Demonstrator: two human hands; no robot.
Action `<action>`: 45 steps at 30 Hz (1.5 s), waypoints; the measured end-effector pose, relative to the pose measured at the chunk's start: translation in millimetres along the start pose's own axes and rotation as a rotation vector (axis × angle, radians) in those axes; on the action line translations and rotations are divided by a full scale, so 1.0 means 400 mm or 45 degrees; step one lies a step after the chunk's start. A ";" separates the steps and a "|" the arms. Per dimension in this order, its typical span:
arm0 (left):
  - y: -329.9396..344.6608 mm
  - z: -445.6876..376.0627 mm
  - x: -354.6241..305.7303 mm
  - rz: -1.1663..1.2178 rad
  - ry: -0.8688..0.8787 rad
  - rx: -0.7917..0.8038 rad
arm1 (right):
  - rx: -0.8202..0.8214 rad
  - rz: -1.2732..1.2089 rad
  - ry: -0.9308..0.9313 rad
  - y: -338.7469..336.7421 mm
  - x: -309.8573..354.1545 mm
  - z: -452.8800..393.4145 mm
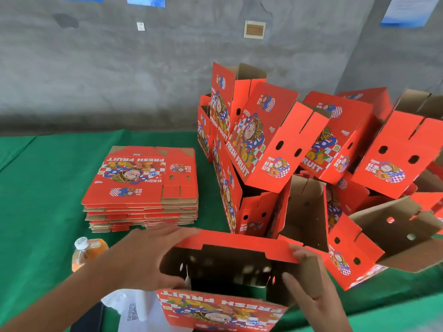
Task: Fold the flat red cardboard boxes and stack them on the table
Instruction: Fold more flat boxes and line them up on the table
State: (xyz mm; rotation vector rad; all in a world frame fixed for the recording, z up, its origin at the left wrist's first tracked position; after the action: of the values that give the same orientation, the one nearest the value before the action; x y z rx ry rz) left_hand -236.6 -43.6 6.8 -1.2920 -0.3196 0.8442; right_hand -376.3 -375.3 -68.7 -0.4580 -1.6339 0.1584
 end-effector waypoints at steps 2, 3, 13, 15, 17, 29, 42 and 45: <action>0.016 -0.003 -0.009 0.142 0.010 -0.033 | -0.016 0.362 0.023 0.013 0.015 -0.012; 0.026 -0.007 -0.006 0.206 0.012 -0.066 | 0.001 0.449 0.045 0.017 0.019 -0.020; 0.156 -0.036 0.056 0.778 0.177 -0.345 | 0.187 0.168 -0.239 -0.020 -0.015 -0.035; 0.128 -0.043 0.061 0.442 0.166 -0.236 | 0.239 0.389 -0.316 -0.048 -0.005 -0.036; 0.099 -0.057 0.060 0.206 0.152 -0.126 | 0.341 0.567 -0.354 -0.069 0.007 -0.045; 0.106 -0.121 0.002 0.296 0.042 0.219 | 0.496 0.513 -0.172 0.046 -0.019 -0.098; 0.166 -0.172 0.065 0.736 0.094 -0.017 | 0.427 0.309 -0.341 0.071 -0.017 -0.065; 0.160 -0.172 0.062 0.907 0.081 -0.187 | 0.383 0.481 -0.222 0.088 -0.013 -0.080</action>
State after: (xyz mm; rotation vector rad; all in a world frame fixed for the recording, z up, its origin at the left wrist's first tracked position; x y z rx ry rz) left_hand -199.3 -72.9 -77.9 -1.5922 0.1527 1.3902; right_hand -337.9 -350.5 -82.4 -0.5265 -1.6435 0.7339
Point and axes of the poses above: each hand's wrist, its own z-axis away from the middle knuckle, its own y-axis out of the palm, x = y × z, the point moved 3 cm from there along -z, towards the middle knuckle, and after that the axes turned 9 degrees about x, right-handed, at the moved point
